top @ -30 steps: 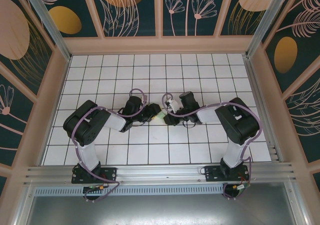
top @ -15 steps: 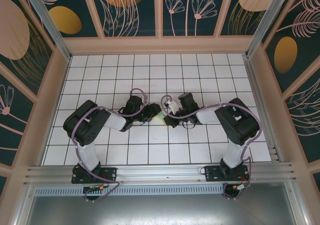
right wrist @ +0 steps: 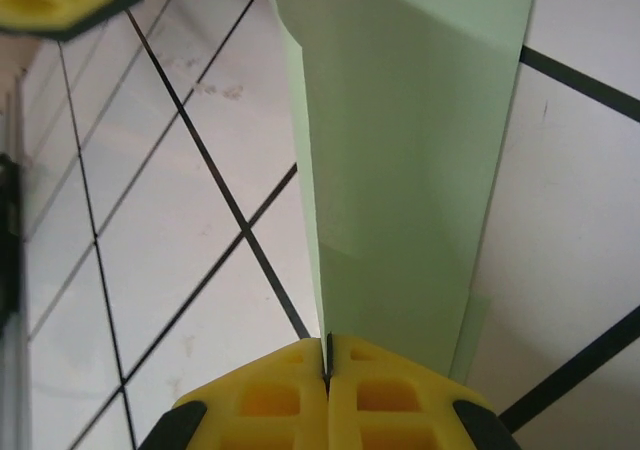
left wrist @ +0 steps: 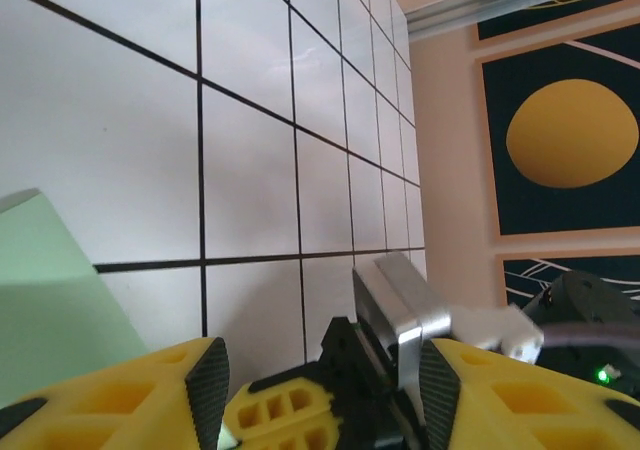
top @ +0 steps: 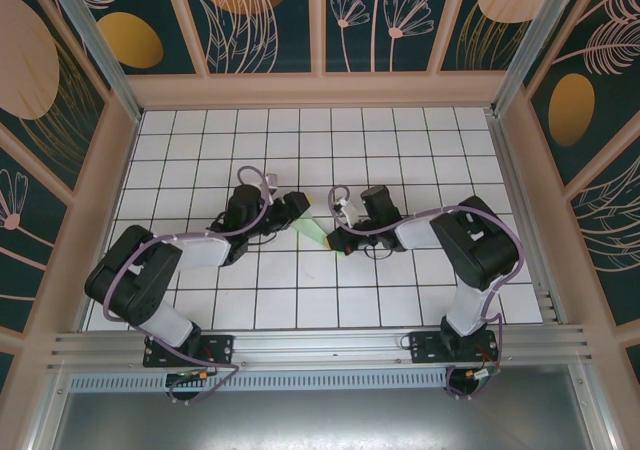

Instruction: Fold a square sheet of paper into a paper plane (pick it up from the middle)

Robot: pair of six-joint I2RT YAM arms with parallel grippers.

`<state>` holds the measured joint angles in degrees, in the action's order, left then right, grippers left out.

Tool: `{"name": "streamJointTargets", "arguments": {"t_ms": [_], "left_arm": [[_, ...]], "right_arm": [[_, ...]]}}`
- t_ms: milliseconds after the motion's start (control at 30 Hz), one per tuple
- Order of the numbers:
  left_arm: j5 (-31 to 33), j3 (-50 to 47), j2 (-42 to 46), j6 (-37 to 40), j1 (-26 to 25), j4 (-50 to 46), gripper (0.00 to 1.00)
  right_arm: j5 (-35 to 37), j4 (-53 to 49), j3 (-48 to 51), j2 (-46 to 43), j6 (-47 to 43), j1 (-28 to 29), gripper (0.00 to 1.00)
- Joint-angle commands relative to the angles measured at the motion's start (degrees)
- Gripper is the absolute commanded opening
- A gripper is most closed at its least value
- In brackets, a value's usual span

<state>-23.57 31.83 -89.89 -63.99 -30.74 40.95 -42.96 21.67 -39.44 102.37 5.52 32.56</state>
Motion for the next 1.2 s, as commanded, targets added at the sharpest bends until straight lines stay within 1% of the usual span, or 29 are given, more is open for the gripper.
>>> {"name": "streamJointTargets", "arguments": {"t_ms": [0,167,367,533,600,767,933,1167], "left_arm": [[-0.48,-3.67,1.31,1.44,0.01,3.67,0.56],[-1.39,-7.12,0.89,-0.06,-0.56,9.21,0.56],[-2.45,-7.14,-3.62,-1.95,-2.85,14.25,0.55],[-2.20,-7.22,-5.96,-2.46,-3.69,15.36,0.53],[-2.18,-7.38,-6.42,-2.56,-3.82,15.76,0.53],[-2.68,-6.71,-7.96,-3.20,-4.50,17.02,0.53],[-3.37,-5.79,-11.45,-3.86,-4.82,18.29,0.52],[-4.13,-3.98,-13.85,-4.25,-5.20,18.45,0.51]], "right_arm": [[-5.33,6.17,1.10,0.05,8.35,-0.89,0.00],[-7.65,10.36,2.12,2.15,15.41,-0.87,0.00],[-7.42,11.67,3.12,4.21,18.68,-0.86,0.00],[-6.24,10.26,2.93,5.44,19.42,-0.91,0.00],[-6.01,9.89,2.94,5.74,19.78,-2.49,0.00],[-5.09,8.31,2.83,6.47,19.75,-2.50,0.00],[-4.86,6.91,2.61,7.12,19.44,-2.50,0.00],[-2.15,1.35,1.32,7.47,16.27,-1.98,0.00]]}}
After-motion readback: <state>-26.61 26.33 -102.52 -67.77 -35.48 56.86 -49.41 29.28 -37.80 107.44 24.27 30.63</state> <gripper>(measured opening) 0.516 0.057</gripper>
